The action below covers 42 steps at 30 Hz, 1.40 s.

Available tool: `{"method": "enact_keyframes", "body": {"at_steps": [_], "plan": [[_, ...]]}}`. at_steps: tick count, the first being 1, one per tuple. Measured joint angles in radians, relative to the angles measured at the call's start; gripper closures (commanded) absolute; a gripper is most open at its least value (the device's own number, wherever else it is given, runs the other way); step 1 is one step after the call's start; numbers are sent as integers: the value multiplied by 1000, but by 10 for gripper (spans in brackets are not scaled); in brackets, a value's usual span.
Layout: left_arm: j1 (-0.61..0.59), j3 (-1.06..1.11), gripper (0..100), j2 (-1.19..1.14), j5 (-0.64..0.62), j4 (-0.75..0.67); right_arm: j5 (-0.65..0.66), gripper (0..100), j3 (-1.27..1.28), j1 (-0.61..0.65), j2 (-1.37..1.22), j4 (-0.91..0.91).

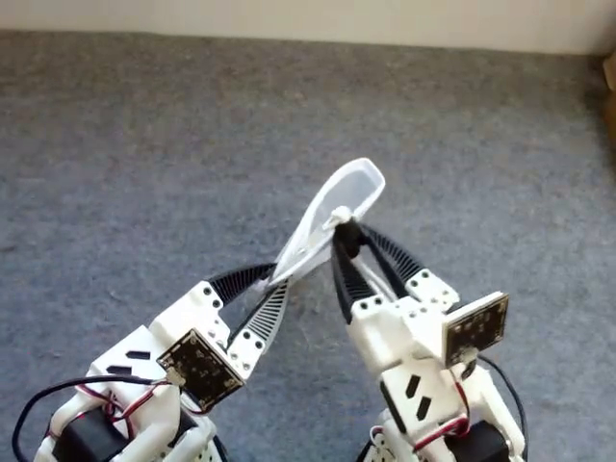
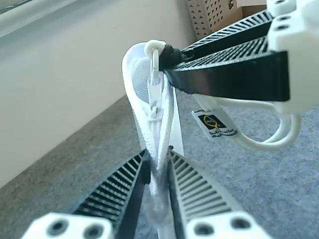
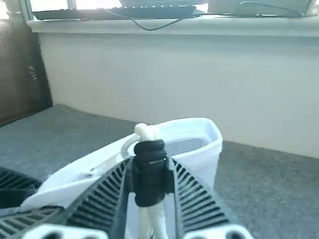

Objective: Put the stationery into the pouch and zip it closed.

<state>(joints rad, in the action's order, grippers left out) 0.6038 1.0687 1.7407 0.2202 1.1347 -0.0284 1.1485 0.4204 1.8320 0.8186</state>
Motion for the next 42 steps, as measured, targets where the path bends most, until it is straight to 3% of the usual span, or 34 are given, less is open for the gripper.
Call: {"method": "enact_keyframes", "body": {"at_steps": [11, 25, 32, 42], "plan": [[6, 0, 993, 0, 3, 2, -31, 994, 11, -133, -11, -94], [6, -11, 993, 0, 3, 37, -15, 994, 69, -146, 0, -152], [6, -11, 993, 0, 3, 37, -3, 994, 137, -242, -11, -273], [8, -11, 994, 0, 3, 37, -2, 994, 138, -316, -23, -313]]}}
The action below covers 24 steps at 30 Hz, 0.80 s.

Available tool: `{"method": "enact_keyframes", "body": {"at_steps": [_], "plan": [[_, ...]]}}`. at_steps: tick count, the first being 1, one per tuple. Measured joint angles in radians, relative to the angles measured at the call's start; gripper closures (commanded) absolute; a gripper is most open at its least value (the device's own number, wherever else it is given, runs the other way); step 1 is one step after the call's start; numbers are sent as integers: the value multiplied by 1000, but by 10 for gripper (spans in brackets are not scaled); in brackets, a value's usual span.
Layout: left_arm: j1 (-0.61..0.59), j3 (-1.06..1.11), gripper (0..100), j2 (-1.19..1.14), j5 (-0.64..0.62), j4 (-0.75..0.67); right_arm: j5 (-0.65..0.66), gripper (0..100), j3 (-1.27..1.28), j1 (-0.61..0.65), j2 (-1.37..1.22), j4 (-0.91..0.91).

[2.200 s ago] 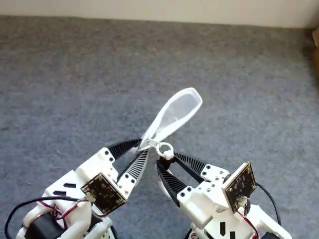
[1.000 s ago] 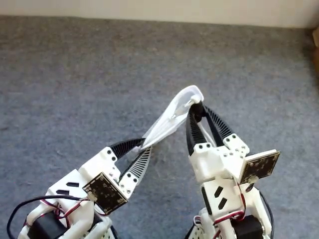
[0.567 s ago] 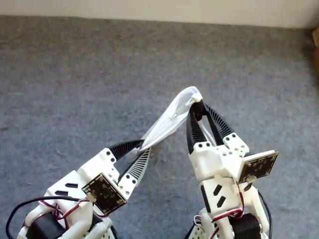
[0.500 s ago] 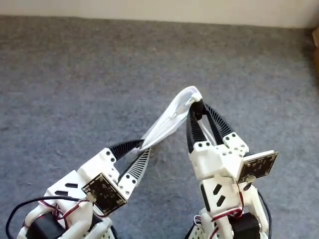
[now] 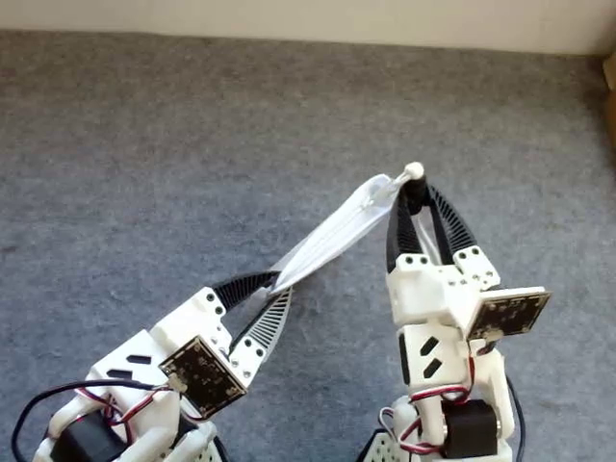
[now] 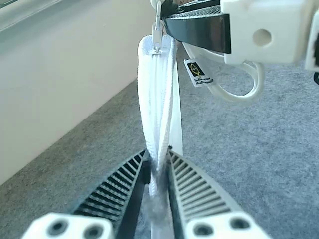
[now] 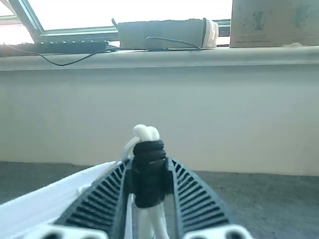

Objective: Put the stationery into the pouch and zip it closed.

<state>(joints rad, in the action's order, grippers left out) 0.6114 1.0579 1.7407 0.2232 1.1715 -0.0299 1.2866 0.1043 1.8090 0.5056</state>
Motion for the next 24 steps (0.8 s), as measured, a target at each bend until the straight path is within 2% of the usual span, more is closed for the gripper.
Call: {"method": "enact_keyframes", "body": {"at_steps": [9, 16, 18, 24], "plan": [[0, 5, 994, 0, 0, 0, 91, 994, 0, -77, -270, -163], [0, 5, 994, 0, 0, 0, 91, 986, -2, -78, -310, -186], [0, 5, 994, 0, 0, 0, 91, 940, -2, -78, -310, -189], [-2, 3, 994, 2, 6, 21, 71, 701, -2, -107, -334, -175]]}}
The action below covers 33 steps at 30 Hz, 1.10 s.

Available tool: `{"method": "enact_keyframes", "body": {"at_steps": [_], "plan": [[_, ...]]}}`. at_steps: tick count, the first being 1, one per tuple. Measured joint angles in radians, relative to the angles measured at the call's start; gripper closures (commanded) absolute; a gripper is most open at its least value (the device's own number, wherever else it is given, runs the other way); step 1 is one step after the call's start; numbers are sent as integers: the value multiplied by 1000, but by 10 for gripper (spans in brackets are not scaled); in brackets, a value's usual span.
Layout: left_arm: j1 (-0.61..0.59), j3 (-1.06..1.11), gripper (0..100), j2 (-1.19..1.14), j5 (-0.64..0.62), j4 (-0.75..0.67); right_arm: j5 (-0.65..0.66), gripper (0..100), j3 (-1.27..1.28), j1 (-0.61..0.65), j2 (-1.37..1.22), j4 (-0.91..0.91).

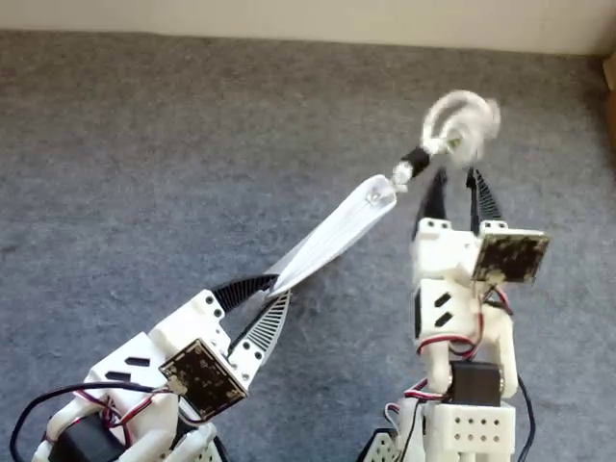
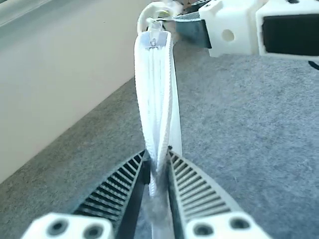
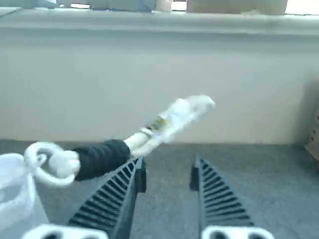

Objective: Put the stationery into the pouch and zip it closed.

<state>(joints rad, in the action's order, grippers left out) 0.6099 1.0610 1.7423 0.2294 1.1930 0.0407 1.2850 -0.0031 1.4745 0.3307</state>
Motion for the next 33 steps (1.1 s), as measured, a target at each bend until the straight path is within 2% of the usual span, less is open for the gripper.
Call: {"method": "enact_keyframes", "body": {"at_steps": [2, 7, 10, 18, 24, 33], "plan": [[0, -2, 994, 0, 12, 3, -43, 668, -2, 2, 6, 61], [-2, -3, 994, 0, 15, 5, -75, 667, -41, 54, 29, 265], [-51, -8, 994, 0, 14, 5, -77, 667, -68, 63, 120, 331], [-144, 2, 994, 0, 69, -38, -77, 667, -49, 71, 344, 341], [-221, 6, 994, -3, 181, -100, -78, 667, -37, 71, 348, 308], [-388, 9, 994, -17, 279, -221, -78, 667, 3, 71, 358, 285]]}}
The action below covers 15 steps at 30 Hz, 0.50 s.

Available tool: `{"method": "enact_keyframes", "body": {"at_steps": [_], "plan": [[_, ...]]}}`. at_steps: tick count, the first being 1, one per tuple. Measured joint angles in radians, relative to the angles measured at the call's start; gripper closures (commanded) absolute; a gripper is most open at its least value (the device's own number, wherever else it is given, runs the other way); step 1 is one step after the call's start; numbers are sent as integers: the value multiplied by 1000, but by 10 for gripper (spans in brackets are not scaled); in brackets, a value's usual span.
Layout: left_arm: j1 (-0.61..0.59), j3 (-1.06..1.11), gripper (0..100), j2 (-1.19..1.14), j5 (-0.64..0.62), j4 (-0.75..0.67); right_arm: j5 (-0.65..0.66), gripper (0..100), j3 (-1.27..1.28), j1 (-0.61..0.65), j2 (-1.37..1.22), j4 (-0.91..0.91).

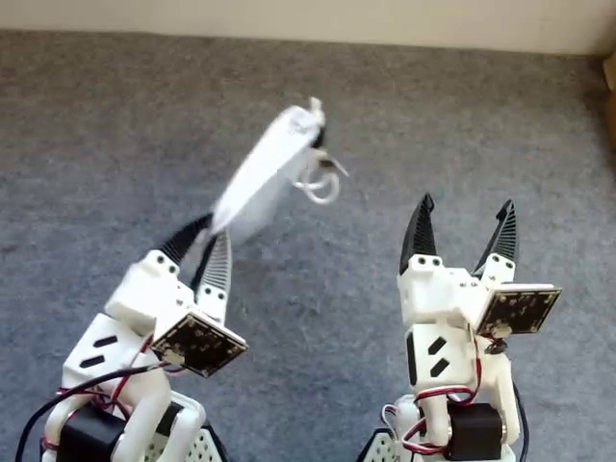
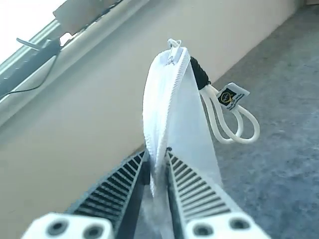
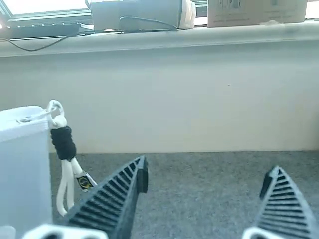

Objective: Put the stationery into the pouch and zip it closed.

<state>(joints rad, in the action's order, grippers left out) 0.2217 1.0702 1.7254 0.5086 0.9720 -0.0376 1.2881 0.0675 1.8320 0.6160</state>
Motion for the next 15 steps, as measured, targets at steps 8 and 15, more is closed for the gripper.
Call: {"method": "enact_keyframes", "body": {"at_steps": [8, 15], "plan": [[-41, 52, 994, 0, 55, -58, 0, 667, 0, 0, 0, 0], [11, 172, 989, 15, 8, -143, 0, 667, 0, 0, 0, 0]]}}
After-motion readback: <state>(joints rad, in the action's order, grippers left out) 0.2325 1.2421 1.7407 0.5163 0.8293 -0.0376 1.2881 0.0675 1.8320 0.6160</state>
